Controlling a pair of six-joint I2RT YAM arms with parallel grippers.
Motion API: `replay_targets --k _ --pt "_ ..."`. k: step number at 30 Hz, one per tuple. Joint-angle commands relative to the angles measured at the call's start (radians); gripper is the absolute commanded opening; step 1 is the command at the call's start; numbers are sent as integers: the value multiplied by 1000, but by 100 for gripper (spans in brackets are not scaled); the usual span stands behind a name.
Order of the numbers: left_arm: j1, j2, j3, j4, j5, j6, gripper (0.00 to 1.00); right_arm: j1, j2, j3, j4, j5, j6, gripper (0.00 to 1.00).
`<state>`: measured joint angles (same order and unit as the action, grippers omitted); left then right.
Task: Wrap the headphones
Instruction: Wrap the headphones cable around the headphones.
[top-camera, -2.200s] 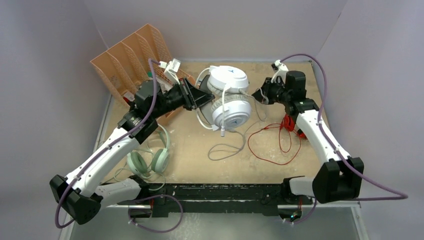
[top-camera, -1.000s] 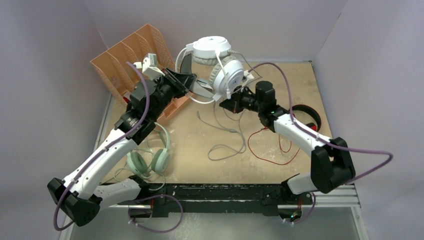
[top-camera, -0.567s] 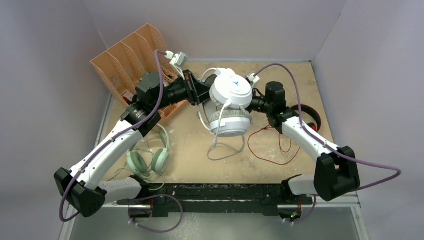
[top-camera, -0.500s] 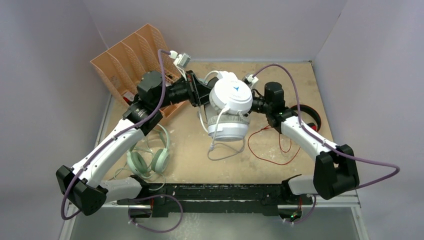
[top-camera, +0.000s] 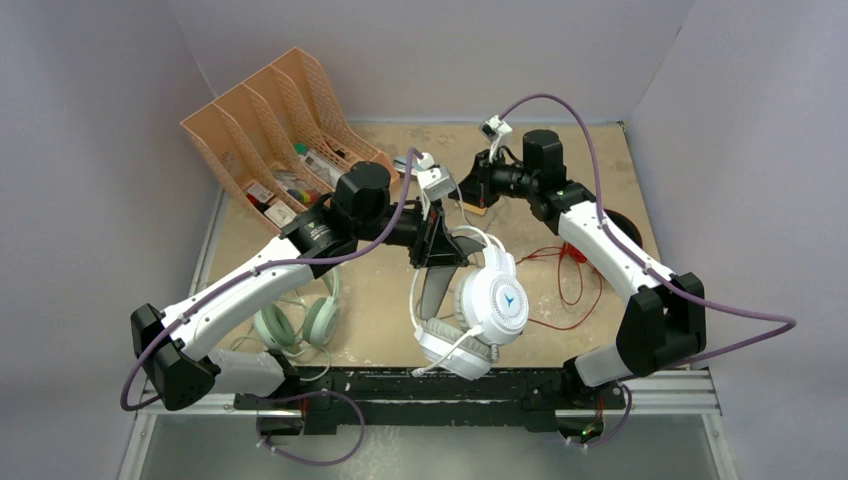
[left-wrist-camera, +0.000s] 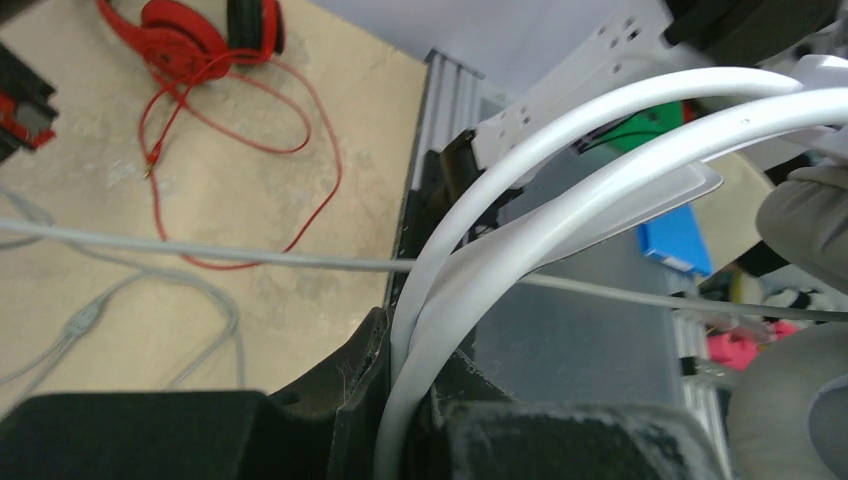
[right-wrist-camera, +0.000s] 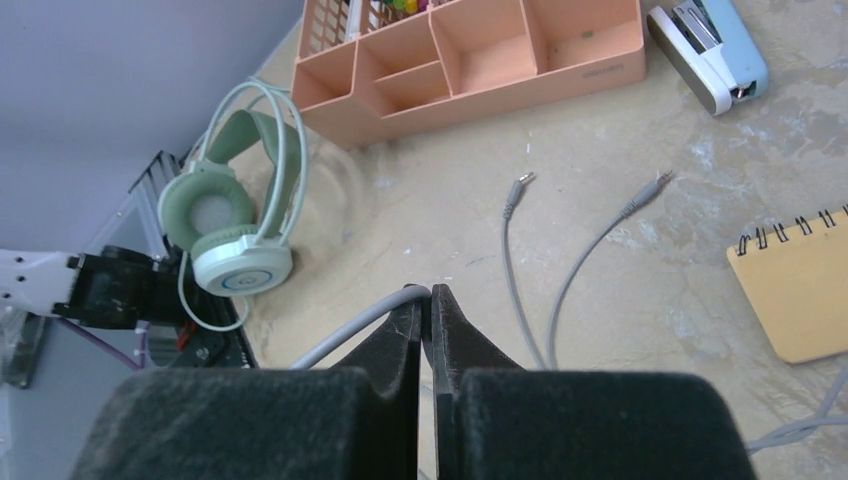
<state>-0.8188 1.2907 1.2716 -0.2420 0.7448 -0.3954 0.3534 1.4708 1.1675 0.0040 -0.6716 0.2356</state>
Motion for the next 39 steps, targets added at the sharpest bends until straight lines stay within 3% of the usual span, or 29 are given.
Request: replay_targets --k 1,6,11,24,27,31,39 --pt "-24 -19 92 -192 -96 179 0 -2 -4 106 -127 26 34 0" --pt "-68 7 105 -418 -348 307 0 -4 -54 190 -269 137 -11 0" --pt "-196 68 62 -493 -630 339 0 -5 -77 300 -369 163 -47 0" --pt "-235 189 -78 -468 -1347 85 0 -5 -150 399 -522 180 -67 0" --pt "-212 202 -107 -455 -1492 -20 0 -4 -165 416 -550 182 -70 0" --pt "-151 178 -144 -424 -1583 -124 0 -4 -187 419 -574 142 -70 0" --pt "-6 128 -132 -345 -1748 -251 0 3 -197 396 -575 -113 -36 0"
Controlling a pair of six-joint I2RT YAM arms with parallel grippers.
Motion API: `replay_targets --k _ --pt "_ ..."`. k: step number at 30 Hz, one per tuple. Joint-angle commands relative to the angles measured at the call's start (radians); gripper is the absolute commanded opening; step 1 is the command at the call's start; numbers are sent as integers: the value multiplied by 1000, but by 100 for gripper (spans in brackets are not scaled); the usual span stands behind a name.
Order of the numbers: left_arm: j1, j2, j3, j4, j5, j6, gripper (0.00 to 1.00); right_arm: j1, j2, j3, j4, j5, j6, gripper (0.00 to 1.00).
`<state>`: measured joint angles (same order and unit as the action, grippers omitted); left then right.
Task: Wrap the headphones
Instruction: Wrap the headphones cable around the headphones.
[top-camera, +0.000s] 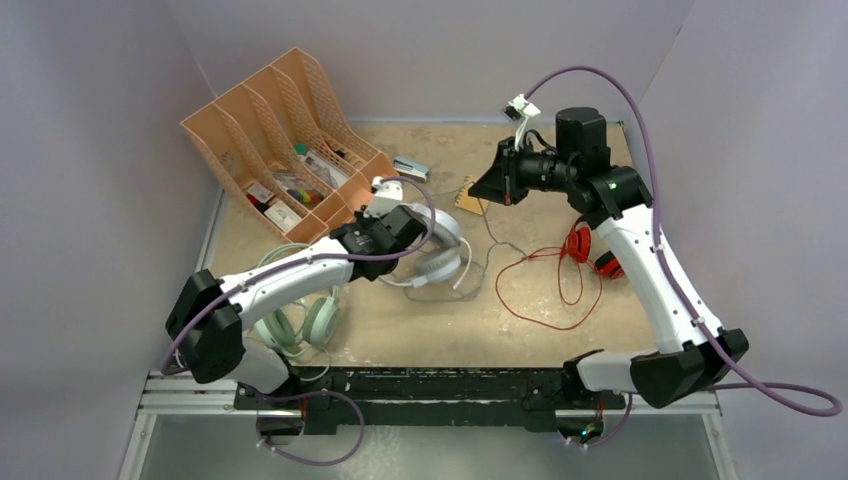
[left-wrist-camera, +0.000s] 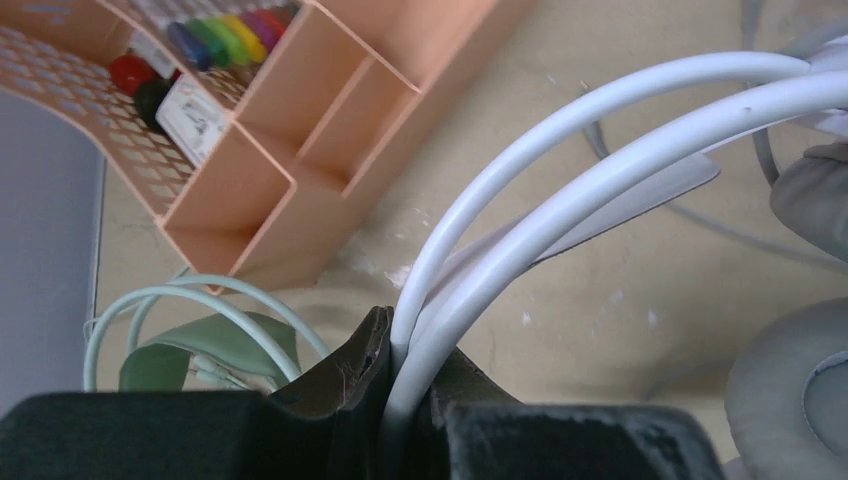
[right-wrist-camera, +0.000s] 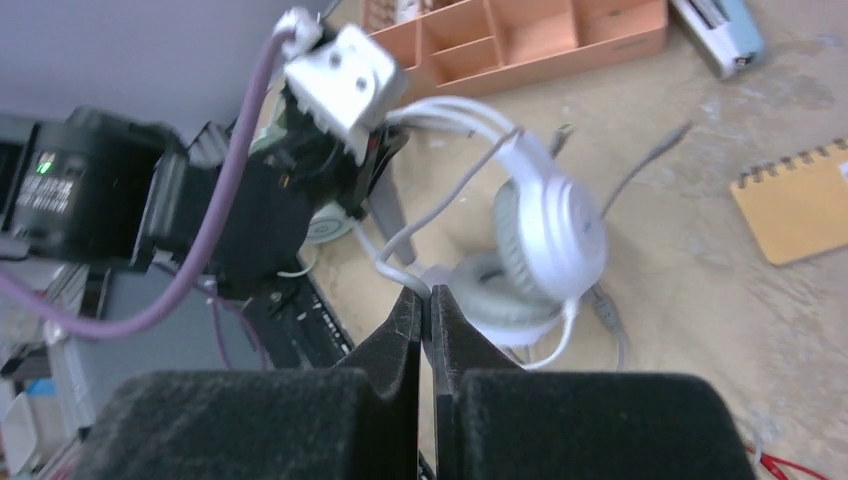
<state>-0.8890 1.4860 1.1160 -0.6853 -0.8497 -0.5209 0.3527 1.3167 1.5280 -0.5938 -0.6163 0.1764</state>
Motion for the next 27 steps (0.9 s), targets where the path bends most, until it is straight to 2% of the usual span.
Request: replay_targets --k 1,7,14,20,24,27 --pt "81 -69 35 111 -164 -139 0 6 -50 21 31 -183 32 0" --pt "161 -62 154 185 -132 -205 0 85 -100 -126 191 -242 140 0" --pt "218 -78 293 234 10 -220 0 158 -195 -365 428 -115 183 0" --pt "237 -106 382 176 135 -182 0 162 -242 -530 601 -81 148 0" --pt "238 -146 417 132 169 -169 0 167 -267 -650 800 -64 166 0" --pt "238 -160 457 96 188 -151 0 177 -284 -729 934 -57 176 10"
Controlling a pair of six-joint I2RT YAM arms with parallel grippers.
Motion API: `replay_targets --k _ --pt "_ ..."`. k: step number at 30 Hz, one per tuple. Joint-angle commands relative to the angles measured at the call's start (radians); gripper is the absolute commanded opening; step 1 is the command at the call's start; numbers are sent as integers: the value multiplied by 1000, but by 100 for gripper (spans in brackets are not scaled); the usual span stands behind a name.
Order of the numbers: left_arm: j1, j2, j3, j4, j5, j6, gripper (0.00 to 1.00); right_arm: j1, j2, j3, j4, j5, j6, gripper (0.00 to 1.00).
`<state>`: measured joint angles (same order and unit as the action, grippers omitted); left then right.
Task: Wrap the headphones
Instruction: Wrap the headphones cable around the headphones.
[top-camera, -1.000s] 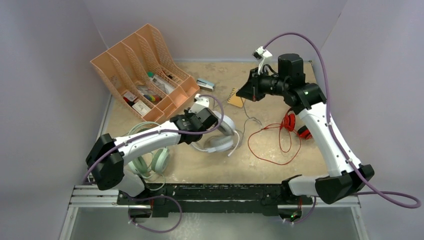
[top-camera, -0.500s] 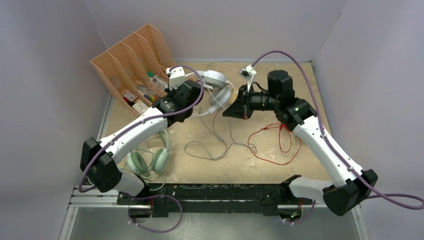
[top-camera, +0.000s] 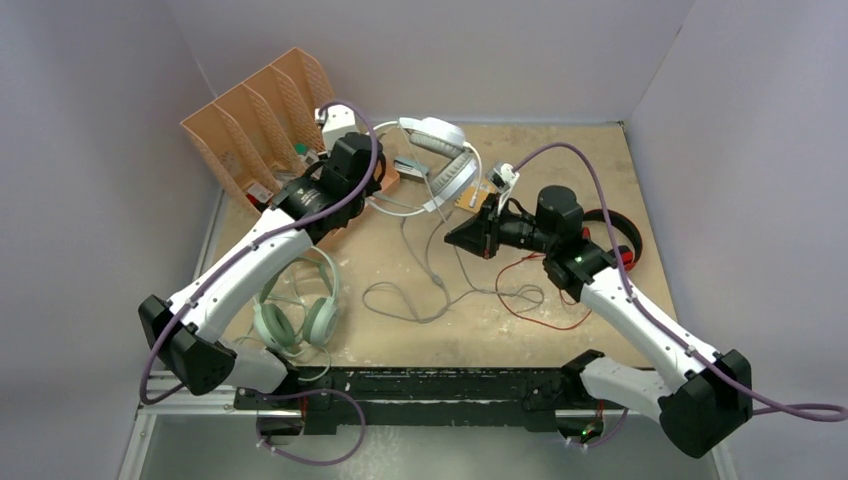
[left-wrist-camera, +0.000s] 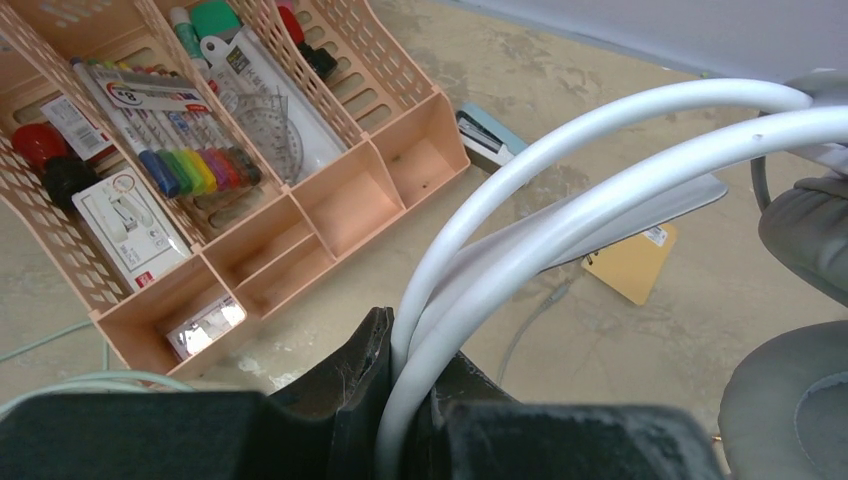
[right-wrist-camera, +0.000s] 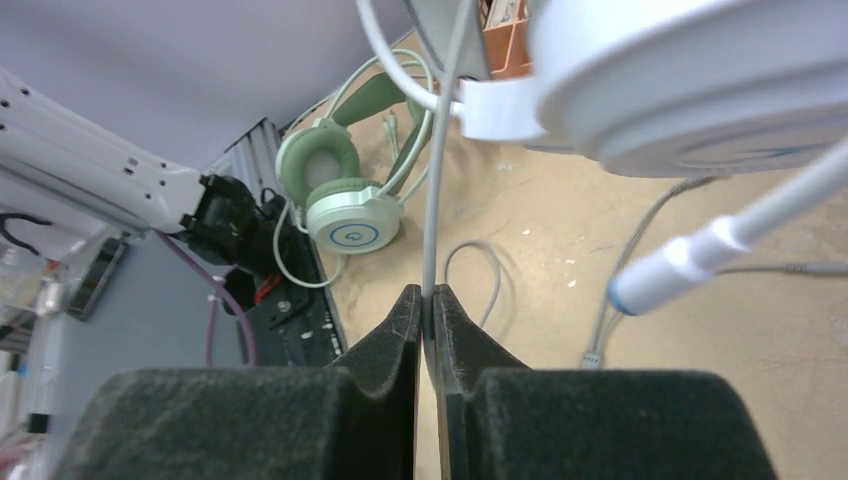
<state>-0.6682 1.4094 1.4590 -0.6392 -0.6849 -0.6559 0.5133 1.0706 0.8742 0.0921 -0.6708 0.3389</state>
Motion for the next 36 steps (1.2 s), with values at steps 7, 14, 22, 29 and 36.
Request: replay_targets --k 7,14,22,29,36 --pt "16 -87 204 -22 65 13 0 17 -4 -195 341 135 51 35" --pt "16 -82 272 -104 89 34 0 14 14 -248 421 143 -16 68" --pt "16 -96 315 -154 82 53 0 -39 107 -232 509 -2 -67 95" --pt "17 -87 381 -158 127 41 0 -24 285 -268 957 -208 96 92" --pt "16 -64 468 -202 150 31 0 -4 409 -259 1056 -202 184 84"
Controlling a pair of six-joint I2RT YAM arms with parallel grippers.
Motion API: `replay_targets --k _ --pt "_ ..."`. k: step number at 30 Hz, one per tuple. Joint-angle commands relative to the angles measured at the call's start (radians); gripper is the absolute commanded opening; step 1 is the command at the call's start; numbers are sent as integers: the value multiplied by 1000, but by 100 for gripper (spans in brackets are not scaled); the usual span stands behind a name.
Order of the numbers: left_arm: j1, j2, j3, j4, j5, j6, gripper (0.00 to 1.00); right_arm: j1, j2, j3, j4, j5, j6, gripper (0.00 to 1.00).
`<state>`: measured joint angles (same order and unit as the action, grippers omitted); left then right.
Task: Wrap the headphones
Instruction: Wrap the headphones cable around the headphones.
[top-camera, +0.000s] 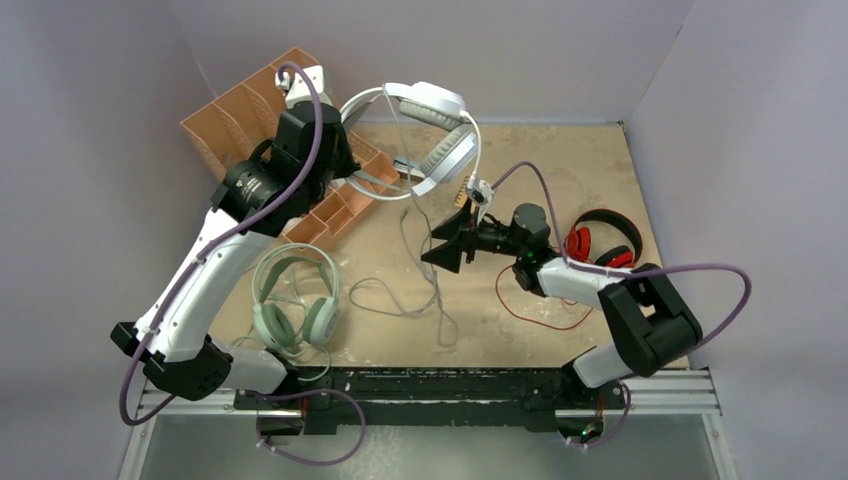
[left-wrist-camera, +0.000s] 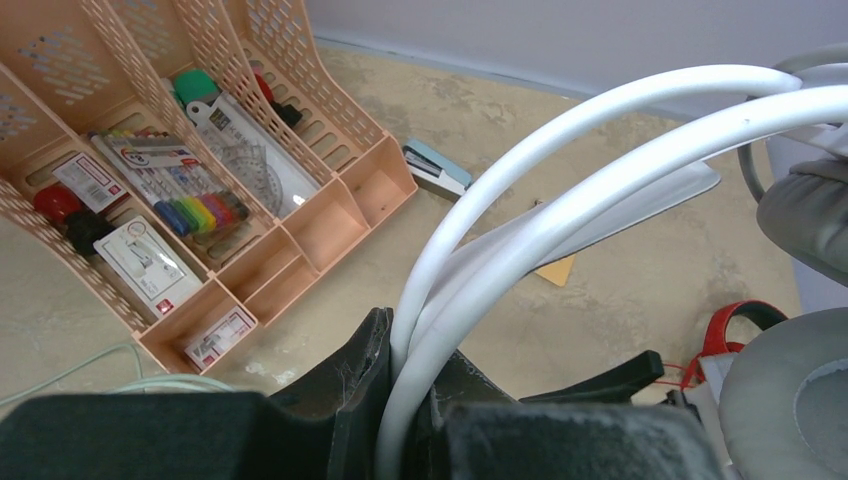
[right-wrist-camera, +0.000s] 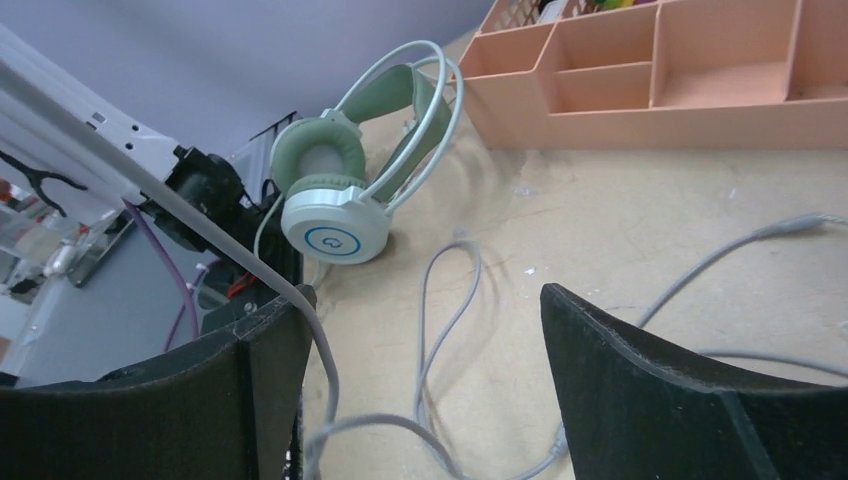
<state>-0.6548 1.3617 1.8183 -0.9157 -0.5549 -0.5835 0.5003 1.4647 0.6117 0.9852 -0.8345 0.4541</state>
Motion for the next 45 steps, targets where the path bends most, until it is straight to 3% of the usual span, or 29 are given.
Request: replay_targets --k 1,4,8,11,13,17,22,27,32,33,34,36,37,38,41,43,45 --pt "3 -10 126 70 23 -40 0 10 1 -12 147 -30 83 85" --pt "3 -11 126 85 43 -39 0 -57 -74 -24 -75 -1 70 90" --pt "3 -7 123 90 43 -28 0 -207 -218 -152 -23 -2 143 92" --pt "3 2 143 80 50 -24 0 -226 -326 -144 -259 154 -88 95" --pt "3 5 159 75 55 -23 0 -173 -316 -154 -279 198 -208 93" --pt "3 1 178 68 53 -21 0 -81 -210 -264 67 83 -249 89" --pt "3 -1 193 58 61 -22 0 59 -47 -222 171 85 -330 86" --pt "4 4 209 58 74 -25 0 82 99 -168 351 88 -259 80" --pt "4 -4 208 54 72 -28 0 105 153 -158 526 211 -181 75" --pt "4 -8 208 56 67 -29 0 104 162 -153 563 217 -154 72" --pt "3 -11 211 58 58 -27 0 104 169 -140 583 225 -127 62" --pt "3 -12 241 40 18 -32 0 92 162 -131 587 222 -93 29" --pt "3 -19 253 36 -17 -37 0 71 139 -146 568 286 -63 7" --pt "4 -31 255 39 -54 -44 0 42 111 -171 534 365 -28 0" --pt "3 -79 275 59 -140 -48 0 -59 -5 -254 326 666 55 0" --pt "3 -79 361 26 -173 -36 0 -88 -109 -240 -89 940 107 0" --pt "4 -58 476 -27 -196 -19 0 -93 -175 -200 -387 1162 160 0"
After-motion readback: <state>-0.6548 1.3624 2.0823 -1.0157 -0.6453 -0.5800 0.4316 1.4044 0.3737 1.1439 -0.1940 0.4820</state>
